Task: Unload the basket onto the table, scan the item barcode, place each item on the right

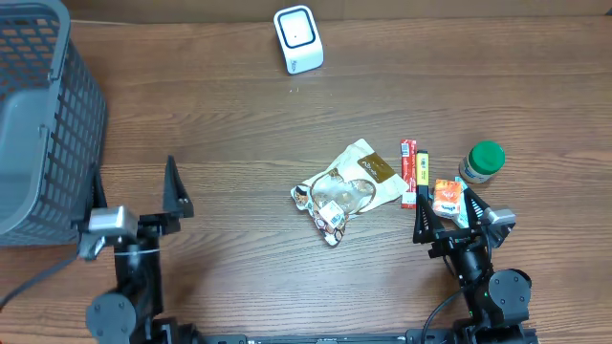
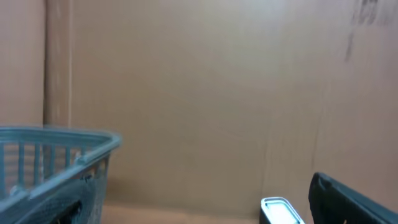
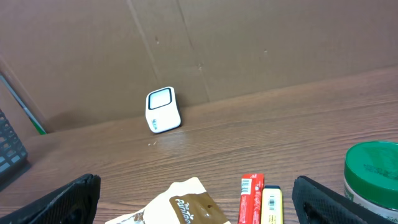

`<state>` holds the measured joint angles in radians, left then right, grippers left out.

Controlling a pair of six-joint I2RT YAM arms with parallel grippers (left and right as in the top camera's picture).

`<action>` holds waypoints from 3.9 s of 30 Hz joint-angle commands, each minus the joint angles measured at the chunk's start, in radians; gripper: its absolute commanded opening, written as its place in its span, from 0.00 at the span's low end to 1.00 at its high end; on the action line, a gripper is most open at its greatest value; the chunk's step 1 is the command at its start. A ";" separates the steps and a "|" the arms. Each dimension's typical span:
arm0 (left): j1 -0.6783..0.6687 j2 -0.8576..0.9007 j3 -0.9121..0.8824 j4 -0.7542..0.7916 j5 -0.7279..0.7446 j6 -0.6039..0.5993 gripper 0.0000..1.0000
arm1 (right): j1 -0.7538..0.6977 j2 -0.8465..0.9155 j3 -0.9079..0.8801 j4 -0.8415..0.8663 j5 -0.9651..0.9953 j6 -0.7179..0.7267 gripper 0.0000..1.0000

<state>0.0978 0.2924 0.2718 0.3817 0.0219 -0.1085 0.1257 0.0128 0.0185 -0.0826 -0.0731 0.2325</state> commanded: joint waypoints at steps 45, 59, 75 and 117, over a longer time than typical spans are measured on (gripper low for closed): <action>-0.046 -0.289 -0.267 -0.459 -0.003 -0.011 1.00 | -0.003 -0.010 -0.011 0.005 0.009 0.004 1.00; -0.061 -0.289 -0.267 -0.459 -0.003 -0.011 1.00 | -0.003 -0.010 -0.011 0.005 0.009 0.003 1.00; -0.061 -0.289 -0.267 -0.459 -0.003 -0.011 1.00 | -0.003 -0.010 -0.011 0.005 0.009 0.004 1.00; -0.061 -0.289 -0.267 -0.459 -0.003 -0.011 1.00 | -0.003 -0.010 -0.011 0.005 0.009 0.003 1.00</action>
<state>0.0452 0.0147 0.0082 -0.0753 0.0216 -0.1097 0.1257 0.0128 0.0185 -0.0822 -0.0731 0.2325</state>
